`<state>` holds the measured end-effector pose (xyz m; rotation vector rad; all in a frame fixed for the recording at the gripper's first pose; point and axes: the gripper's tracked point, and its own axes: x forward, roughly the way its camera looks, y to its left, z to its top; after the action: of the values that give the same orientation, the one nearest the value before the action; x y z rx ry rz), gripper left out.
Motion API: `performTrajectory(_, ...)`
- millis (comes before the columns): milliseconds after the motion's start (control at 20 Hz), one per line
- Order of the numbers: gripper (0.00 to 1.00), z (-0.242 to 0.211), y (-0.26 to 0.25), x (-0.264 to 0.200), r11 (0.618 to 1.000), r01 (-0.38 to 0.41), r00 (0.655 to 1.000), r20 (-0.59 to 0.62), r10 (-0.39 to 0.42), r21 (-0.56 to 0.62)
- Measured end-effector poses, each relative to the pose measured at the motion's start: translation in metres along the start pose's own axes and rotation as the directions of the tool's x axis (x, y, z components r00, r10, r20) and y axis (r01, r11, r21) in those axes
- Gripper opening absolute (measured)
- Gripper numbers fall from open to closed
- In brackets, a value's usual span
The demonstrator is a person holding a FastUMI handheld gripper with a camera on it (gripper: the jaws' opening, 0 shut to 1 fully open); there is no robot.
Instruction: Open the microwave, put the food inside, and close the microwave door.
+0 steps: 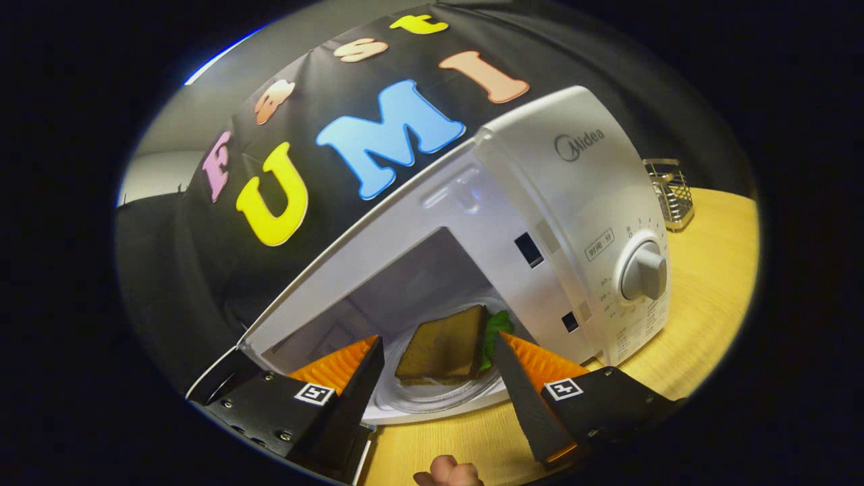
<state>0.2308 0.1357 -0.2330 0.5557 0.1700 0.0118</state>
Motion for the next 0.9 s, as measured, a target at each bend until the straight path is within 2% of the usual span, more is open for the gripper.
performTrajectory(250, 0.97, 0.005, 0.021, -0.057, 0.97, -0.085, 0.996, 0.0, 0.087, -0.229)
performTrajectory(500, 0.97, 0.024, 0.038, -0.115, 0.933, -0.131, 0.988, 0.029, 0.149, -0.335)
performTrajectory(650, 0.95, 0.023, 0.039, -0.147, 0.917, -0.13, 0.989, 0.011, 0.145, -0.377)
performTrajectory(750, 0.89, 0.026, 0.038, -0.168, 0.901, -0.104, 0.992, 0.021, 0.124, -0.421)
performTrajectory(900, 0.66, 0.029, 0.04, -0.196, 0.882, -0.075, 0.993, 0.048, 0.109, -0.465)
